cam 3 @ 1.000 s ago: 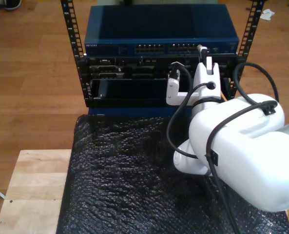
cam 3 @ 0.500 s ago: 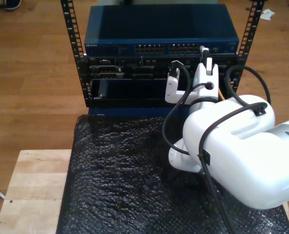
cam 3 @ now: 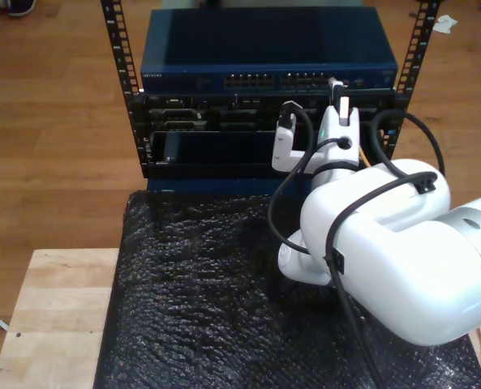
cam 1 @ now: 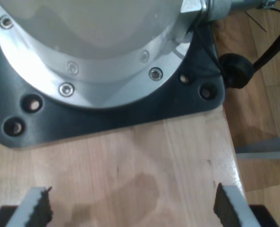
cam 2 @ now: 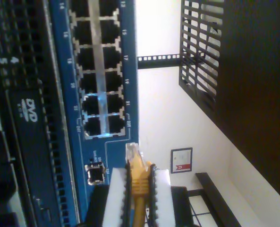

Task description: Grab the cable and plug it in

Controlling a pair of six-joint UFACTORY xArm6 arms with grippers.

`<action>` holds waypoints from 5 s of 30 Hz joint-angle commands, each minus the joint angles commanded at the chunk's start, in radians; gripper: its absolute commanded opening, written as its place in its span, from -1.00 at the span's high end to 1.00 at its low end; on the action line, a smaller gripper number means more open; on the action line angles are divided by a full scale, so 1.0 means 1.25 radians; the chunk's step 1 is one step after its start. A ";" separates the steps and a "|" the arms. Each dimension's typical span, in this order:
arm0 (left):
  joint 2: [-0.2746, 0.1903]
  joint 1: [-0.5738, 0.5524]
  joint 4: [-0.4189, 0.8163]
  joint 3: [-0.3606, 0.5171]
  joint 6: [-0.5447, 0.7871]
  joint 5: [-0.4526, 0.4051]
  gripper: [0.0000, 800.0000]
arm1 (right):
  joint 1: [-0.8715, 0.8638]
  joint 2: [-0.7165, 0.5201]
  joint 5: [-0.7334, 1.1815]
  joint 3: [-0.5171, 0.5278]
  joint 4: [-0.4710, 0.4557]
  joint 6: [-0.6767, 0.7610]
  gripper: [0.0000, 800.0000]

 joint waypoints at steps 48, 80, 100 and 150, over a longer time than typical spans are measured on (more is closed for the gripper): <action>0.000 0.000 0.000 0.000 0.000 0.001 -1.00 | -0.021 0.014 0.023 -0.011 -0.063 0.058 1.00; 0.000 0.000 0.000 0.000 0.000 0.001 -1.00 | -0.028 0.027 0.021 -0.033 -0.064 0.018 1.00; 0.000 0.000 0.000 0.000 0.000 0.000 -1.00 | -0.036 0.031 0.018 -0.038 -0.076 0.022 1.00; 0.001 0.000 0.000 0.000 0.000 0.001 -1.00 | -0.036 0.031 0.018 -0.041 -0.091 0.011 1.00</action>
